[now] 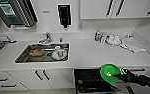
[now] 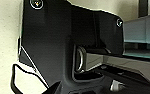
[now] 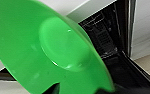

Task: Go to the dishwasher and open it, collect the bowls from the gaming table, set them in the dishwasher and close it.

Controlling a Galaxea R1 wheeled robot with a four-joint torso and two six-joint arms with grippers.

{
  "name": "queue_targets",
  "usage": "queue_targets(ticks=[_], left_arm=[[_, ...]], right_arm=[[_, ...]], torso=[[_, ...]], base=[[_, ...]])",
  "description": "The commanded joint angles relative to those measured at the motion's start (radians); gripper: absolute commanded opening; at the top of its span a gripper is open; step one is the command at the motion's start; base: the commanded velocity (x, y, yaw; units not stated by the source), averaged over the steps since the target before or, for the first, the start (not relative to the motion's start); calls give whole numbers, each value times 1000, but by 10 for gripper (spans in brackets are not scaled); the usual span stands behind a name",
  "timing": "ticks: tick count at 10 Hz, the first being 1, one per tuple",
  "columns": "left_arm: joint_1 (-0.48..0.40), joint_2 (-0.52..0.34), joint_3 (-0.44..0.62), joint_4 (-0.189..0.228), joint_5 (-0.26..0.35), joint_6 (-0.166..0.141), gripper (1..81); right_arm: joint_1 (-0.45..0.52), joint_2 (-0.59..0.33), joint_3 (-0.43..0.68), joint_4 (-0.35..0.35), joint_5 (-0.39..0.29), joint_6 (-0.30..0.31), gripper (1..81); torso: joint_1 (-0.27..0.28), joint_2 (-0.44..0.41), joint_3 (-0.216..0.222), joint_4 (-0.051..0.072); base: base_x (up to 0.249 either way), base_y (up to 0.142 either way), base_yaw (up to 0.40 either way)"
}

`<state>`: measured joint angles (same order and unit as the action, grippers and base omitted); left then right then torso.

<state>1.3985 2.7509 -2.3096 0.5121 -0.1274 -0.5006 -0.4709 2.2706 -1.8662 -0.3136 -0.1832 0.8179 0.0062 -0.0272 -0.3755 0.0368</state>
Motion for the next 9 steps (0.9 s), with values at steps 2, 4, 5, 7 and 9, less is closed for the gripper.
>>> queue_targets(ticks=[2, 4, 5, 7, 9], left_arm=[[-11, -23, 7, 9, 48, 2, 811], [-12, -12, 7, 11, 49, 4, 811], [-14, -6, 7, 15, 49, 4, 811], [-16, 9, 5, 42, 49, 2, 811], [-14, 18, -5, 43, 48, 2, 811]], right_arm=[[125, -29, 0, 10, -13, 4, 811], [122, -38, 7, 13, -16, 3, 811], [120, -49, 16, 13, -15, 3, 811], [111, -61, 29, 13, -16, 3, 811], [128, -91, 82, 16, -25, 4, 811]], torso=[[0, 0, 0, 0], [0, 0, 0, 0], [0, 0, 0, 0], [0, 0, 0, 0], [0, 0, 0, 0]], base=[[0, 0, 0], [0, 0, 0], [0, 0, 0], [0, 0, 0], [0, 0, 0]])
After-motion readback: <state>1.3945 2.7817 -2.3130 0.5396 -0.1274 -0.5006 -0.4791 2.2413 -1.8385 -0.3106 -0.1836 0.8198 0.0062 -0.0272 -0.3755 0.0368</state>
